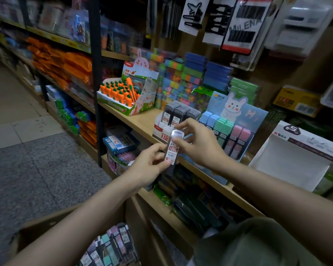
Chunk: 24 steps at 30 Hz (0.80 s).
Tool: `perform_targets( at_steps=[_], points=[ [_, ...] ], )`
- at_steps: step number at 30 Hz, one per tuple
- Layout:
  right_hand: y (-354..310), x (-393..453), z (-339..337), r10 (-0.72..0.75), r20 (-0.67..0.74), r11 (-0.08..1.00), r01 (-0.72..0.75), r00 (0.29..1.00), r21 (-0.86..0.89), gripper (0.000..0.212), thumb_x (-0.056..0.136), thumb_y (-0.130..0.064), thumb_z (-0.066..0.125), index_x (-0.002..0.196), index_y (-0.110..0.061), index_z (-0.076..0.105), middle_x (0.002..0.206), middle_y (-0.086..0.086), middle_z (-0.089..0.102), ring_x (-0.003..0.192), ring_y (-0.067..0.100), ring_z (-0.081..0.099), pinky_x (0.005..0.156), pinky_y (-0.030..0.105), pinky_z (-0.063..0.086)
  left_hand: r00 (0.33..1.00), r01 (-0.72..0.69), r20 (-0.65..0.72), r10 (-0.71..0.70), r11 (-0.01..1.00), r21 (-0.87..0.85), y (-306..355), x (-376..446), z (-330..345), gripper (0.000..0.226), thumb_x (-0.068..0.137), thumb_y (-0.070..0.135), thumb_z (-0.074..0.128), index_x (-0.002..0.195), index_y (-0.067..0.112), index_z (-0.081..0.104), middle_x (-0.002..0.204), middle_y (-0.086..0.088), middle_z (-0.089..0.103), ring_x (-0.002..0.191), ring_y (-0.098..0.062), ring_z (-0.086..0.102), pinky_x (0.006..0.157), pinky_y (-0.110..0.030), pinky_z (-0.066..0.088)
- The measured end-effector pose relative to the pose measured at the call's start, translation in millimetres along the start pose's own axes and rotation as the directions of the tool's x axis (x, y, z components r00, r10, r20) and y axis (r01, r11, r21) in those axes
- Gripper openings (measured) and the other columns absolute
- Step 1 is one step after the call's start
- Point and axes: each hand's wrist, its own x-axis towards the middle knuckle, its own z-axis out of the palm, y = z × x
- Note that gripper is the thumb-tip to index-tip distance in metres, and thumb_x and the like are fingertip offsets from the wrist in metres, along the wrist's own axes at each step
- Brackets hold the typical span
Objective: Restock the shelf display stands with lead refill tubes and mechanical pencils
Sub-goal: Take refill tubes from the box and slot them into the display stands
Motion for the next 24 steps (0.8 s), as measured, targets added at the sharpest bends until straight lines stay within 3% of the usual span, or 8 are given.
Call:
perform_targets(
  at_steps=[2,4,8,11,15,19,24],
  points=[
    [0.8,9.3,-5.9,0.009,0.001,1.0,-0.009,1.0,-0.016,0.021,0.084,-0.023,0.075,0.097,-0.024,0.06,0.09,-0.009,0.067,0.066,0.005,0.069,0.064,0.035,0.06,0.998,-0.04,-0.035,0.044,0.994,0.101,-2.5,4.7,-5.7,0.028,0.094,0.008,0.058,0.118,0.023,0.057,0.107,0.004,0.072,0.107,-0.013,0.065,0.093,-0.036,0.052],
    [1.9,24.9,-21.2,0.016,-0.069,0.999,-0.019,0.997,-0.034,0.022,0.082,-0.023,0.076,0.094,-0.027,0.058,0.091,-0.008,0.066,0.066,0.005,0.068,0.06,0.028,0.06,0.99,-0.071,-0.094,0.105,0.948,0.31,-4.7,12.9,-14.1,0.03,0.094,0.018,0.06,0.121,0.029,0.055,0.114,0.011,0.063,0.108,-0.009,0.06,0.092,-0.033,0.052],
    [7.3,58.3,-52.1,-0.001,-0.285,0.992,-0.036,0.959,-0.124,0.023,0.082,-0.023,0.077,0.087,-0.025,0.054,0.087,-0.008,0.063,0.077,0.014,0.066,0.067,0.031,0.058,0.978,-0.064,-0.118,0.173,0.786,0.615,-9.2,30.2,-31.1,0.045,0.094,0.035,0.057,0.136,0.033,0.041,0.134,0.012,0.032,0.128,-0.008,0.036,0.105,-0.032,0.037],
    [16.6,72.3,-50.8,-0.036,-0.31,0.975,-0.034,0.95,-0.219,0.023,0.082,-0.025,0.076,0.091,-0.017,0.056,0.085,-0.004,0.063,0.079,0.015,0.063,0.061,0.017,0.047,0.972,-0.113,-0.076,0.224,0.723,0.681,-12.3,41.6,-33.1,0.053,0.094,0.036,0.057,0.143,0.033,0.036,0.148,0.014,0.019,0.14,-0.013,0.018,0.115,-0.038,0.027],
    [25.3,86.1,-42.6,-0.072,-0.308,0.958,-0.02,0.949,-0.286,0.023,0.081,-0.026,0.077,0.089,-0.018,0.057,0.078,-0.011,0.057,0.073,0.009,0.057,0.057,0.01,0.037,0.964,-0.179,-0.015,0.267,0.686,0.705,-18.4,57.5,-27.6,0.057,0.095,0.039,0.054,0.146,0.036,0.03,0.157,0.015,0.007,0.145,-0.01,0.005,0.118,-0.048,0.021],
    [36.1,95.0,-37.1,-0.067,-0.235,0.922,-0.03,0.97,-0.385,0.025,0.077,-0.028,0.081,0.089,-0.015,0.063,0.08,-0.007,0.061,0.074,0.01,0.059,0.058,0.014,0.042,0.948,-0.224,0.035,0.316,0.585,0.78,-25.2,69.7,-20.5,0.059,0.096,0.042,0.05,0.149,0.036,0.025,0.161,0.009,0.0,0.147,-0.012,0.0,0.119,-0.047,0.019],
    [49.4,97.9,-27.9,-0.032,-0.184,0.908,-0.048,0.982,-0.416,0.028,0.071,-0.031,0.086,0.089,-0.017,0.068,0.081,-0.007,0.064,0.069,-0.004,0.055,0.053,0.006,0.04,0.937,-0.221,0.023,0.349,0.538,0.813,-27.7,75.6,-17.9,0.059,0.096,0.037,0.053,0.148,0.035,0.026,0.16,0.007,0.004,0.148,-0.017,0.006,0.116,-0.05,0.026]
  ],
)
